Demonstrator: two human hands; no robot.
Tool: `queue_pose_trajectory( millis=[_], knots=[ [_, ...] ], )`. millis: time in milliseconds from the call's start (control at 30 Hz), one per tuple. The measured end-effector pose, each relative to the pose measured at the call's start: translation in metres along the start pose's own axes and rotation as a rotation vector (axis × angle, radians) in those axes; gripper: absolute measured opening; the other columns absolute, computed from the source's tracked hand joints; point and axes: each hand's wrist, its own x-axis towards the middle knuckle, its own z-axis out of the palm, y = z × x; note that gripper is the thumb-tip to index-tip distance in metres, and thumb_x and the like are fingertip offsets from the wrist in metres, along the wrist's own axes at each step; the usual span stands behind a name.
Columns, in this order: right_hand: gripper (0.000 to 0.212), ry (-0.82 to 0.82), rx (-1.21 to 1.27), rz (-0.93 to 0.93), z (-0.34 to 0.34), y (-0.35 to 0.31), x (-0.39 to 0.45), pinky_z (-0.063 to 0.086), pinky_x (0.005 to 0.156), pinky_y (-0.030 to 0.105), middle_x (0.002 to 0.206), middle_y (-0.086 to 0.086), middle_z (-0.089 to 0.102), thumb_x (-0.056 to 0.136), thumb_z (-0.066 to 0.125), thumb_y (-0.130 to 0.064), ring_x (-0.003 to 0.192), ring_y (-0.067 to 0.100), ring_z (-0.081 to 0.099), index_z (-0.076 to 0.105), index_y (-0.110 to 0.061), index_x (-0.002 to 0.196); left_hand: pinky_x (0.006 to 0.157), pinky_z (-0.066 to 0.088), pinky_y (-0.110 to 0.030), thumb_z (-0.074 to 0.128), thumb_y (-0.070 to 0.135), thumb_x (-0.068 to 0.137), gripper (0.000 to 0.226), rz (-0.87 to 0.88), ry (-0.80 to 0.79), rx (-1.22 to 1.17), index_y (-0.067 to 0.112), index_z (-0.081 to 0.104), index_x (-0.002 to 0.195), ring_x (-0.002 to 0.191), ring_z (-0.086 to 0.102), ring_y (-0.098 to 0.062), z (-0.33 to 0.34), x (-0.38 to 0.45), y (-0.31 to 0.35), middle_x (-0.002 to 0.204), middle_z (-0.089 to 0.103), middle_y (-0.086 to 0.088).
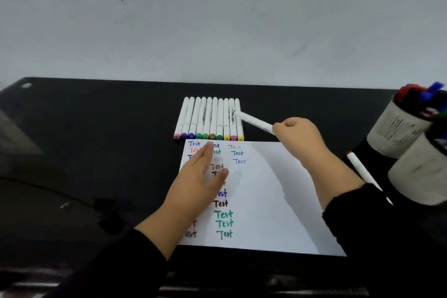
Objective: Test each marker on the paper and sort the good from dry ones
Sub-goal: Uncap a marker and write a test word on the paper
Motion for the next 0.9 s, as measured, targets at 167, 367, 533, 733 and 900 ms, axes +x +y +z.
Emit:
queue_pose_trajectory(
  millis=[167,367,533,733,900],
  knots=[
    [0.032,-0.061,0.108,0.042,-0.006,0.014,-0.042,0.017,0.048,0.025,0.050,-0.007,0.022,0.081,0.047,-0.013,0.047,0.012,0.018,0.029,-0.018,0.055,0.102,0.011,-0.018,0.046,0.046,0.093,0.075,0.071,0.049,-0.015,0.037,-0.004,0.147,0.140,0.005,0.000,-0.001,-0.005,0.002,0.153,0.001,0.023],
    [0.018,-0.093,0.211,0.109,-0.007,0.024,-0.061,0.017,0.055,0.029,0.073,0.010,0.029,0.069,0.049,-0.022,0.063,0.018,0.023,0.061,-0.010,0.075,0.094,0.016,-0.008,0.046,0.037,0.096,0.050,0.144,0.025,0.074,0.033,0.031,0.144,0.132,0.026,0.000,0.000,-0.007,0.001,0.146,0.033,0.018],
    [0.015,-0.049,0.560,0.206,-0.006,0.030,-0.061,0.026,0.048,0.022,0.064,0.004,0.043,0.085,0.051,-0.005,0.054,0.014,0.034,0.066,-0.003,0.081,0.071,0.028,0.000,0.049,0.034,0.095,0.037,0.178,0.052,0.022,0.030,0.052,0.131,0.098,0.039,0.006,0.000,-0.008,0.001,0.123,0.055,0.017],
    [0.012,-0.101,0.886,0.292,0.023,0.027,-0.062,0.026,0.042,0.019,0.057,0.000,0.046,0.089,0.061,-0.018,0.047,0.010,0.035,0.060,-0.010,0.079,0.066,0.035,-0.001,0.054,0.035,0.092,0.036,0.149,0.043,-0.050,0.033,0.054,0.129,0.089,0.048,0.001,0.000,-0.008,0.001,0.098,0.054,0.022],
    [0.022,-0.182,0.824,0.230,0.047,0.012,-0.061,0.029,0.039,0.017,0.049,-0.002,0.048,0.085,0.069,-0.030,0.042,0.008,0.036,0.061,-0.012,0.077,0.073,0.036,-0.004,0.058,0.034,0.090,0.037,0.127,0.073,-0.140,0.033,0.057,0.126,0.091,0.049,0.004,0.000,-0.007,0.000,0.090,0.051,0.026]
  ],
)
